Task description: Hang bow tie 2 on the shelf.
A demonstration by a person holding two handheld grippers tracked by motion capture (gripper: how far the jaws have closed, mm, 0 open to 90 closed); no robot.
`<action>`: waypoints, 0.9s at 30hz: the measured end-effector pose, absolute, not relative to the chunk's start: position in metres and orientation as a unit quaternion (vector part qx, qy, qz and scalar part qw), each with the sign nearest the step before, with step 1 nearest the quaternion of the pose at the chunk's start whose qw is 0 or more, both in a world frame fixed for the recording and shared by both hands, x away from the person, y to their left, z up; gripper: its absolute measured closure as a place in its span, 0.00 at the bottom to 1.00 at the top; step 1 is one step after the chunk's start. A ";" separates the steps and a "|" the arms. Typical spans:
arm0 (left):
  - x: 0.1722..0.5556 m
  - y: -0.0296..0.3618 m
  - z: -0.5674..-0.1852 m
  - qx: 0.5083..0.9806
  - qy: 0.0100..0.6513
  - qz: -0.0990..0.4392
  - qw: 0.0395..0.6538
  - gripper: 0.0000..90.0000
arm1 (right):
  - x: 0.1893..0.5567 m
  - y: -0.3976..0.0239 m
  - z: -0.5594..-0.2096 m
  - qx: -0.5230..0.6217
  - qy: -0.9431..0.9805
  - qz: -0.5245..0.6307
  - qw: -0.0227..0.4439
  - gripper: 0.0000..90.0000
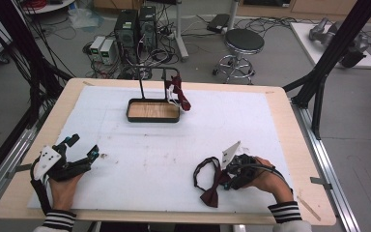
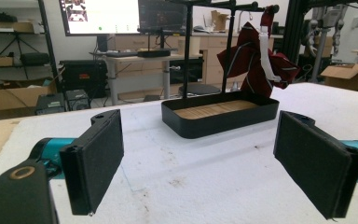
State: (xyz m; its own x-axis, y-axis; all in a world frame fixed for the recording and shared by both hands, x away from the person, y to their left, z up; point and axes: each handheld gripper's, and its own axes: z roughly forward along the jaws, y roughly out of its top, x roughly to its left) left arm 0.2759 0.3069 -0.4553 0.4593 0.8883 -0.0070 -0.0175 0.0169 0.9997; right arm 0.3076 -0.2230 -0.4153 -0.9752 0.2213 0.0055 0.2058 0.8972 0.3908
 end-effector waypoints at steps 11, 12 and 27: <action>0.276 0.307 -0.455 0.596 0.365 0.370 0.612 0.18 | 0.308 -0.223 -0.414 0.139 0.969 0.202 0.001 0.86; 0.276 0.307 -0.455 0.596 0.365 0.370 0.612 0.18 | 0.308 -0.223 -0.413 0.138 0.969 0.206 0.000 0.86; 0.276 0.307 -0.455 0.596 0.365 0.371 0.612 0.18 | 0.314 -0.228 -0.401 0.195 0.926 0.322 0.003 0.87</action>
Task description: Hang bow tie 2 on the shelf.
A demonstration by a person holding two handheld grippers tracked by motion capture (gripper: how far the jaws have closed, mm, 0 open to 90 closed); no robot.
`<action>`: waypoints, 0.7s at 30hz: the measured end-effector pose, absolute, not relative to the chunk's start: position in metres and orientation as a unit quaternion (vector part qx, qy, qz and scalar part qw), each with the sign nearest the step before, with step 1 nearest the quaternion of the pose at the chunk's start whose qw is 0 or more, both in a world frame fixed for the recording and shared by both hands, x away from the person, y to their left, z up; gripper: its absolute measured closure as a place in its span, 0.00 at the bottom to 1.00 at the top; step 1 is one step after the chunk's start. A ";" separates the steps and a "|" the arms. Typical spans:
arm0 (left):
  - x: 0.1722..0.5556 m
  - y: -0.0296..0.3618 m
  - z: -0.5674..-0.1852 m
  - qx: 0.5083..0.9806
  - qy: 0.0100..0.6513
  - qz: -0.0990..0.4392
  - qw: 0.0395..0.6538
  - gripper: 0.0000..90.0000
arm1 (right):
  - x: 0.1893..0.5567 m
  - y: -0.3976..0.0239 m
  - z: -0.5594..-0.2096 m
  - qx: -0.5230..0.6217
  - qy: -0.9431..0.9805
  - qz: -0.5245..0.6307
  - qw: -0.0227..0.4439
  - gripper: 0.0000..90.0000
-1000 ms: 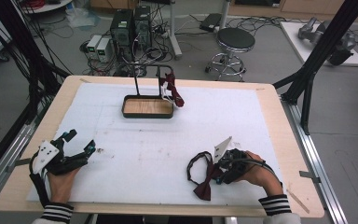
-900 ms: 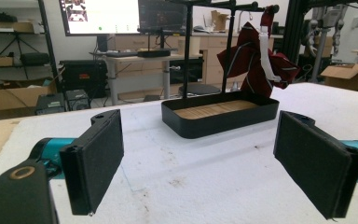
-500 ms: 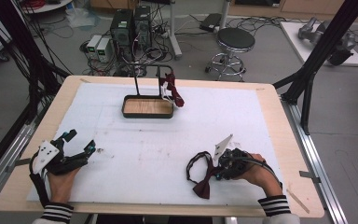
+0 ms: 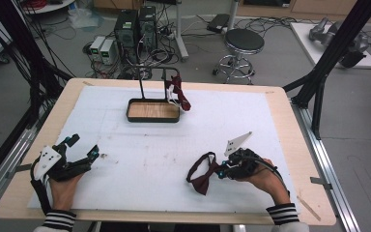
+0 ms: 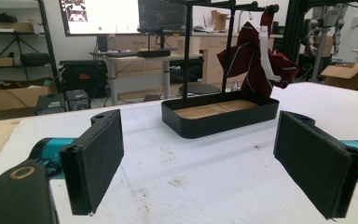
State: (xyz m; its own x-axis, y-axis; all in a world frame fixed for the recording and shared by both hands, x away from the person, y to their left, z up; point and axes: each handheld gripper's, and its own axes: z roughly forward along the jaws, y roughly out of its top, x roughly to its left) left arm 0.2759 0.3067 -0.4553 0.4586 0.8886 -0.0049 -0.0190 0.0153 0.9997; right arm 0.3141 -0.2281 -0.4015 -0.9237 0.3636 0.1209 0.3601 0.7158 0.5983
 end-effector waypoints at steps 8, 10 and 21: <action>0.276 0.307 -0.455 0.596 0.365 0.371 0.612 0.18 | 0.317 -0.228 -0.398 0.218 0.900 0.376 0.034 0.87; 0.276 0.307 -0.455 0.596 0.365 0.371 0.612 0.18 | 0.318 -0.227 -0.397 0.220 0.895 0.386 0.041 0.87; 0.276 0.307 -0.455 0.596 0.365 0.371 0.612 0.18 | 0.322 -0.231 -0.388 0.246 0.857 0.444 0.087 0.87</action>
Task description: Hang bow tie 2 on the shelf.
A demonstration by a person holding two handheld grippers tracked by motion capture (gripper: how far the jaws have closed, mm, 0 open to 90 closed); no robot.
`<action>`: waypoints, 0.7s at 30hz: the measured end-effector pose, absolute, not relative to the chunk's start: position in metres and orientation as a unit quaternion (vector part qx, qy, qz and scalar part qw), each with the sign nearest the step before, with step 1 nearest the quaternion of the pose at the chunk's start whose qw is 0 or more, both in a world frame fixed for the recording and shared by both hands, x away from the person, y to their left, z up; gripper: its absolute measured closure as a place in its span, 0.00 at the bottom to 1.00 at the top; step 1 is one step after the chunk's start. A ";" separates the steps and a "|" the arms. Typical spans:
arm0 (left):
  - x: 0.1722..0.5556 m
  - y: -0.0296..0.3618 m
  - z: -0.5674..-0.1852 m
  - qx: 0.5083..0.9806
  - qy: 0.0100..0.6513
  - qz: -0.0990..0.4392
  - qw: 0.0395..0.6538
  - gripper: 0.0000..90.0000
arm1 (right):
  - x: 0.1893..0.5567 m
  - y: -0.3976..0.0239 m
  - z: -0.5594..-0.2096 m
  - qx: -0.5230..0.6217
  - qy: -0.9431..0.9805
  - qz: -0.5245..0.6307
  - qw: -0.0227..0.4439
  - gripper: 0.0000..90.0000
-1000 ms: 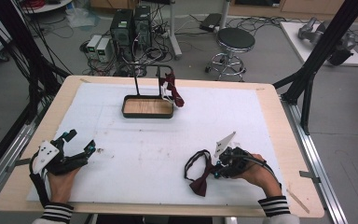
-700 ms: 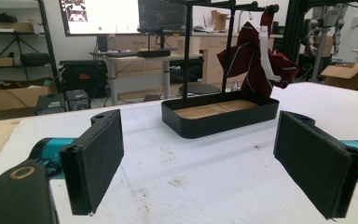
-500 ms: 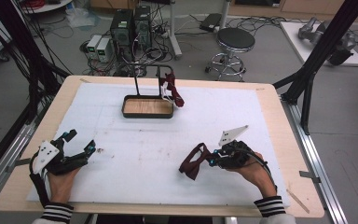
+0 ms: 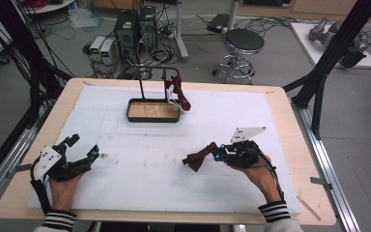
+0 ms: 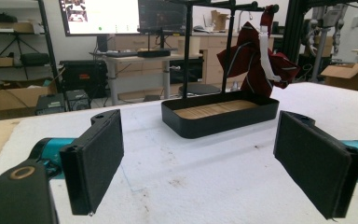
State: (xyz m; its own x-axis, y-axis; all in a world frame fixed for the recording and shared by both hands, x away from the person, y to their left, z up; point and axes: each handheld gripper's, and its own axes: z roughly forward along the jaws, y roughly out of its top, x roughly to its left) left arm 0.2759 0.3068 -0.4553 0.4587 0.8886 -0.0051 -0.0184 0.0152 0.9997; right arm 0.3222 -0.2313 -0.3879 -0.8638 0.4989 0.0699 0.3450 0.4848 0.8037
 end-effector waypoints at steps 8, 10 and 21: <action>0.276 0.307 -0.455 0.596 0.365 0.370 0.612 0.18 | 0.321 -0.238 -0.378 0.273 0.801 0.522 0.108 0.87; 0.276 0.307 -0.455 0.596 0.365 0.370 0.612 0.18 | 0.321 -0.240 -0.375 0.279 0.784 0.542 0.117 0.87; 0.276 0.307 -0.455 0.596 0.365 0.370 0.612 0.18 | 0.327 -0.231 -0.366 0.297 0.740 0.587 0.140 0.87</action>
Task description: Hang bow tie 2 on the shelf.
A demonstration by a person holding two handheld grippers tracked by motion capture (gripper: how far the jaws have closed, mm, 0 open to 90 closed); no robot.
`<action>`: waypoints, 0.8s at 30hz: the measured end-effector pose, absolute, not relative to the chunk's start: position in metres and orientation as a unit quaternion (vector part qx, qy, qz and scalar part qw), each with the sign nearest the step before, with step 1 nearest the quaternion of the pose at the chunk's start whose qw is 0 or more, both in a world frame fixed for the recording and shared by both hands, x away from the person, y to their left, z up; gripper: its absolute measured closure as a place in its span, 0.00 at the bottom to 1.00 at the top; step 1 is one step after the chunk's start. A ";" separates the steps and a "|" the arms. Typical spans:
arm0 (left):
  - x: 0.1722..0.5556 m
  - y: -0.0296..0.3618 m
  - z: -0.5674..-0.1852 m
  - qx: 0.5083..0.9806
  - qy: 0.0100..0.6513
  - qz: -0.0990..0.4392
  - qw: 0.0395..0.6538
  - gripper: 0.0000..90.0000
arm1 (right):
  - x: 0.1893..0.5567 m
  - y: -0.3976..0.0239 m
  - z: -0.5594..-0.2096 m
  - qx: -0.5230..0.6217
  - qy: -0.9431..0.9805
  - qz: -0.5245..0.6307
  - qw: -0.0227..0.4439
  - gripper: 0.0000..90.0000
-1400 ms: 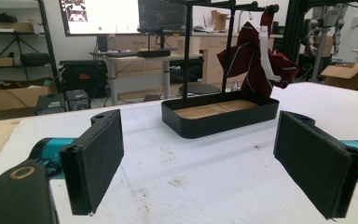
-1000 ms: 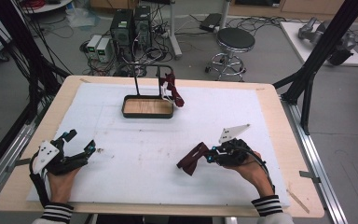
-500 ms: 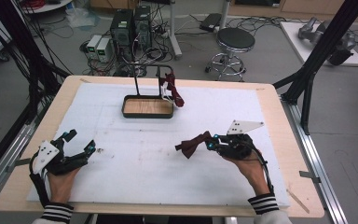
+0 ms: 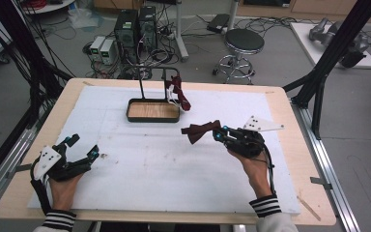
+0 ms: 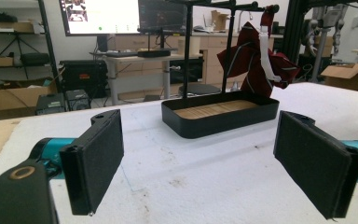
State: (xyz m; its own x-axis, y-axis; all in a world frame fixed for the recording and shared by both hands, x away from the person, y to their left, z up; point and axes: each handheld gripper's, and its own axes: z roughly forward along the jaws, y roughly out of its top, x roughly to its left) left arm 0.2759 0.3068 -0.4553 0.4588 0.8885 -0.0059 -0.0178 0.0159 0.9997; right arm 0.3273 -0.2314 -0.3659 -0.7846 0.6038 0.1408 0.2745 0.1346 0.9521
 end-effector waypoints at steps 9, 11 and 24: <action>0.276 0.307 -0.455 0.596 0.365 0.370 0.612 0.18 | 0.342 -0.209 -0.358 0.296 0.726 0.605 0.139 0.87; 0.276 0.307 -0.455 0.596 0.365 0.370 0.612 0.18 | 0.346 -0.202 -0.355 0.295 0.721 0.612 0.139 0.87; 0.276 0.307 -0.455 0.596 0.365 0.369 0.613 0.18 | 0.364 -0.171 -0.341 0.306 0.706 0.622 0.144 0.87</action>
